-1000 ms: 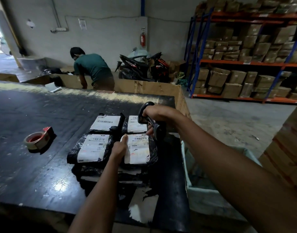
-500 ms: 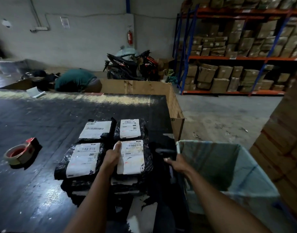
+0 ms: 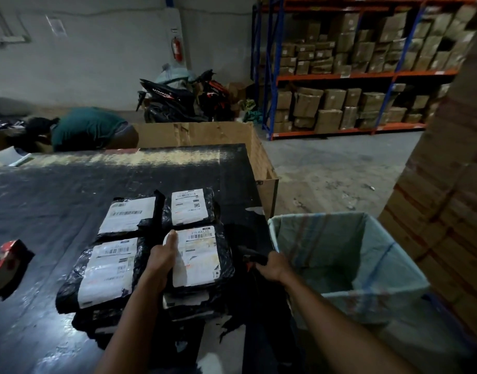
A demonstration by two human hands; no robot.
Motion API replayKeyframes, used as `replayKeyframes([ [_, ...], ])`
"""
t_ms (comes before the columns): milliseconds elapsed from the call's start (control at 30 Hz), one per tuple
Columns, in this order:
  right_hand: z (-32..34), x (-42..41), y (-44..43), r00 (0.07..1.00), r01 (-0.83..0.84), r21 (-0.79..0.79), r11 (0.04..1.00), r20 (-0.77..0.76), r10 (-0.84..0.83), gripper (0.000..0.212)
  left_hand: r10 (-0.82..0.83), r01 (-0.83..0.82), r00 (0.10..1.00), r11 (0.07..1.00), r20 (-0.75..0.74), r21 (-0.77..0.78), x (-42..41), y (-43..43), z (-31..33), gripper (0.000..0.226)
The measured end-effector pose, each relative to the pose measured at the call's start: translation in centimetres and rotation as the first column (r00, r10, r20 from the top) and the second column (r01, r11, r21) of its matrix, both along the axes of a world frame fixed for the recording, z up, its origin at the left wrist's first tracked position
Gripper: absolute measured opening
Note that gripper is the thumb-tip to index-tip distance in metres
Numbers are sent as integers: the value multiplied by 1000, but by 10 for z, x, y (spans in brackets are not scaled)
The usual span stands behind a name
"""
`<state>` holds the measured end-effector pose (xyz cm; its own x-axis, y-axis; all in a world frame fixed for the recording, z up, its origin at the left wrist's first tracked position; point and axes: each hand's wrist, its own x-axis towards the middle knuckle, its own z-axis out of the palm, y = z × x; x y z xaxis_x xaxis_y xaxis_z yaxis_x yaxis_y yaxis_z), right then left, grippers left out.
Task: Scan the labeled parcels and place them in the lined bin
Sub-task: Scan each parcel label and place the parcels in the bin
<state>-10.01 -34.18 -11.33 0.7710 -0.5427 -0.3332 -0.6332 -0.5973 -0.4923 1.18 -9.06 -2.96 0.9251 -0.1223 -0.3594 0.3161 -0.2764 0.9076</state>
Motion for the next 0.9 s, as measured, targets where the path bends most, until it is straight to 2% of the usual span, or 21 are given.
replayKeyframes([
  [67, 19, 2, -8, 982, 40, 98, 994, 180, -57, 82, -5, 5, 1000, 999, -4, -36, 0, -9, 6, 65],
  [133, 51, 9, -13, 926, 12, 386, 922, 345, -156, 82, -47, 47, 999, 995, -1, -86, -4, -27, 22, 48],
  [200, 85, 16, -22, 916, -124, 680, 723, 359, -181, 82, -85, 86, 996, 986, 10, -141, -4, -59, 37, 44],
  [233, 97, 18, -29, 909, -191, 752, 631, 379, -176, 80, -99, 100, 995, 983, 16, -156, -3, -77, 43, 49],
  [267, 109, 18, -39, 896, -234, 786, 572, 403, -188, 73, -108, 110, 994, 981, 23, -162, 0, -97, 46, 54],
  [300, 117, 17, -50, 883, -261, 792, 552, 428, -196, 64, -106, 108, 994, 980, 24, -169, 1, -117, 47, 56],
  [367, 120, 17, -86, 880, -219, 778, 589, 418, -225, 53, -122, 118, 993, 975, -10, -190, 8, -161, 34, 57],
  [433, 107, 13, -122, 894, -152, 777, 611, 372, -251, 46, -208, 199, 977, 964, -39, -175, 10, -198, 15, 69],
  [500, 79, 8, -163, 909, -69, 799, 597, 297, -292, 41, -302, 301, 953, 953, -18, -29, 13, -233, -11, 85],
  [567, 46, 0, -205, 914, 32, 819, 572, 208, -349, 35, -417, 394, 907, 888, 58, 238, 19, -265, -34, 91],
  [667, -6, -13, -255, 924, 172, 836, 521, 46, -379, 35, -635, 478, 769, 647, 72, 594, 35, -297, -62, 83],
  [733, -38, -10, -273, 933, 251, 810, 529, -57, -356, 32, -721, 489, 692, 495, 26, 719, 47, -310, -83, 84],
  [800, -73, 0, -276, 928, 315, 776, 547, -131, -348, 23, -766, 486, 643, 397, -10, 779, 54, -318, -107, 82],
  [833, -99, 9, -277, 919, 357, 751, 555, -176, -354, 22, -772, 492, 634, 364, -38, 791, 54, -322, -122, 81],
  [900, -144, 22, -272, 899, 412, 731, 544, -226, -376, 33, -787, 409, 616, 335, 14, 849, 52, -320, -136, 79],
])
